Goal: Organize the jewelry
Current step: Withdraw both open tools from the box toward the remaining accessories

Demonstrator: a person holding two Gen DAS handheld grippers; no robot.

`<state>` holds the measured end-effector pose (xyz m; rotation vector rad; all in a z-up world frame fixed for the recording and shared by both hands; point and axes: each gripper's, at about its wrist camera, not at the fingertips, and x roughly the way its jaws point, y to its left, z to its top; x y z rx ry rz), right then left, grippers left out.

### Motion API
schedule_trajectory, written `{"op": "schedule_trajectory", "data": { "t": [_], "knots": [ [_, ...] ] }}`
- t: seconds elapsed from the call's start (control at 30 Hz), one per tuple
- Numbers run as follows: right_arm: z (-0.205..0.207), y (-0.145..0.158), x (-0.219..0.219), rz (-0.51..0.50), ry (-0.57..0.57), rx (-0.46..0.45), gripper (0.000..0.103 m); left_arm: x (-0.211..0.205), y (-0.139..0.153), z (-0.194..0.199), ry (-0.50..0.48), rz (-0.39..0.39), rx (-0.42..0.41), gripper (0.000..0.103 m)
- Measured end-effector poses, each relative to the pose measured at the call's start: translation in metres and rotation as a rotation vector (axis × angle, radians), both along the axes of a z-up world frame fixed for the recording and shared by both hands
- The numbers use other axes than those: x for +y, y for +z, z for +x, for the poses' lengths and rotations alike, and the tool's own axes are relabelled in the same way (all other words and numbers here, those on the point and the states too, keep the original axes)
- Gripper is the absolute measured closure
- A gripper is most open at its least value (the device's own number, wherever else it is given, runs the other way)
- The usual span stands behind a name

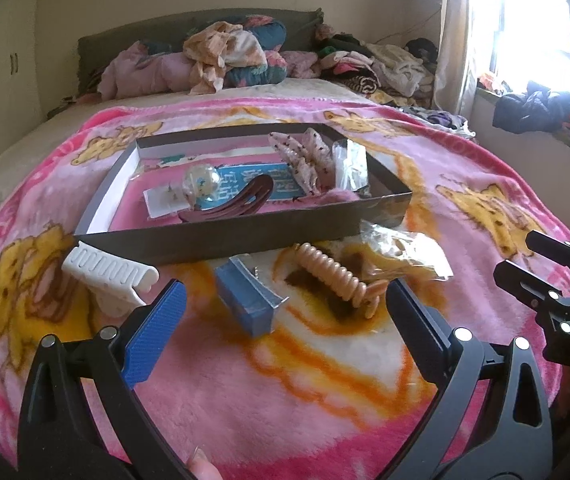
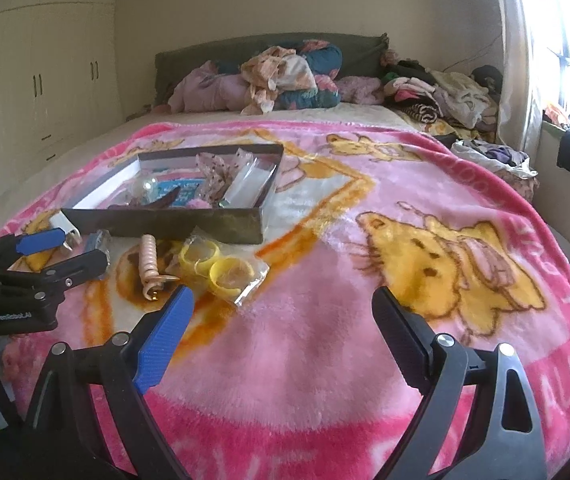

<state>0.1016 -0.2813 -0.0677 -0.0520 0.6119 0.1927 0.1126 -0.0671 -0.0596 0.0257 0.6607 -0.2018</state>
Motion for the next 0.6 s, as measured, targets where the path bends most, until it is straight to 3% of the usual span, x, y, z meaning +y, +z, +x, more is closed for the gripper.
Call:
{"op": "schedule_trajectory", "data": {
  "t": [0.3, 0.6],
  "knots": [
    [0.027, -0.013, 0.013, -0.038, 0.055, 0.048, 0.015, 0.006, -0.01, 0.012, 0.024, -0.007, 0.027, 0.012],
    [0.068, -0.034, 0.039, -0.107, 0.141, 0.158, 0.015, 0.013, -0.023, 0.025, 0.052, -0.028, 0.084, 0.012]
  ]
}}
